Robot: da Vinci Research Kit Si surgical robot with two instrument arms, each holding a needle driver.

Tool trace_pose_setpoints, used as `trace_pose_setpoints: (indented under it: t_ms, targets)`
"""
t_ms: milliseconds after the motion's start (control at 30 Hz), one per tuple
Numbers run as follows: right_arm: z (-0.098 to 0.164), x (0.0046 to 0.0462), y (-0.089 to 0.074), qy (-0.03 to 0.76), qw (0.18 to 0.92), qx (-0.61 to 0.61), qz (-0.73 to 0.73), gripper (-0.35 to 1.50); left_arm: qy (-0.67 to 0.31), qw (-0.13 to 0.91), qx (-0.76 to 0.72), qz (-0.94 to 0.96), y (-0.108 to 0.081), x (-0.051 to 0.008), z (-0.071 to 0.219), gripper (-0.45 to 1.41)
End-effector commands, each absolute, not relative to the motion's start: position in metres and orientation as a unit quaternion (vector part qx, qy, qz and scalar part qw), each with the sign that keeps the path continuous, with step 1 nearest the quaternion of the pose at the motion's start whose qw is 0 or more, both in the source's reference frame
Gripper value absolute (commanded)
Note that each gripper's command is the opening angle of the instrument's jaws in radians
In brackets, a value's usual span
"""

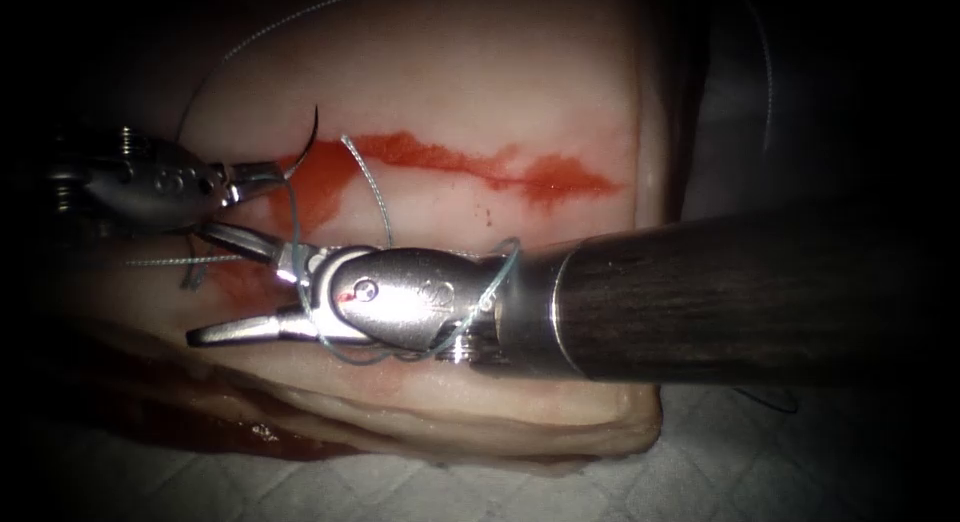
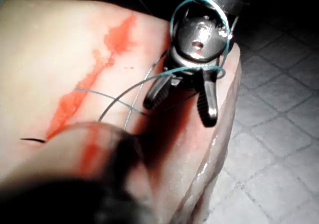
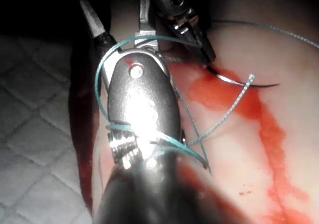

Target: Wound Closure

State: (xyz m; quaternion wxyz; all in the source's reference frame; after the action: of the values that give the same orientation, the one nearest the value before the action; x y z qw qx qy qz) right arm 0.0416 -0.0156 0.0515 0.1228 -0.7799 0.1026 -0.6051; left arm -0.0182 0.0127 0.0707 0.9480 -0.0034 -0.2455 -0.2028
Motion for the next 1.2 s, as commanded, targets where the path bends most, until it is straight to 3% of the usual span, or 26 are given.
trace_pose_setpoints:
  t_ms: [33,400,500,533,633,700,800,1033,1200]
  targets:
    - [0.0511,0.0420,-0.0154,0.113,0.133,-0.782,-0.599,0.79,-0.239,0.949,0.006,-0.204,0.0122,-0.0187,0.0717,-0.45]
    - [0.0507,0.0400,-0.0132,0.126,0.169,-0.783,-0.585,0.77,-0.252,0.939,0.091,-0.218,0.0089,-0.0177,0.0723,-0.45]
    - [0.0506,0.0403,-0.0128,0.041,0.195,-0.765,-0.612,0.83,-0.261,0.934,0.105,-0.221,0.0084,-0.0185,0.0719,-0.45]
    - [0.0502,0.0409,-0.0127,-0.031,0.226,-0.753,-0.617,0.79,-0.266,0.932,0.114,-0.219,0.0079,-0.0195,0.0713,-0.45]
    - [0.0496,0.0415,-0.0127,-0.076,0.268,-0.741,-0.611,0.84,-0.271,0.931,0.121,-0.213,0.0073,-0.0205,0.0704,-0.45]
    - [0.0488,0.0418,-0.0129,-0.125,0.315,-0.723,-0.602,1.03,-0.274,0.930,0.131,-0.207,0.0068,-0.0215,0.0690,-0.45]
    - [0.0486,0.0414,-0.0130,-0.151,0.329,-0.698,-0.618,1.13,-0.282,0.928,0.135,-0.204,0.0067,-0.0223,0.0674,-0.45]
    - [0.0489,0.0397,-0.0128,-0.139,0.360,-0.625,-0.678,1.01,-0.295,0.928,0.112,-0.199,0.0074,-0.0227,0.0657,-0.45]
    - [0.0499,0.0375,-0.0134,-0.071,0.458,-0.571,-0.678,0.99,-0.271,0.938,0.068,-0.207,0.0089,-0.0215,0.0670,-0.45]
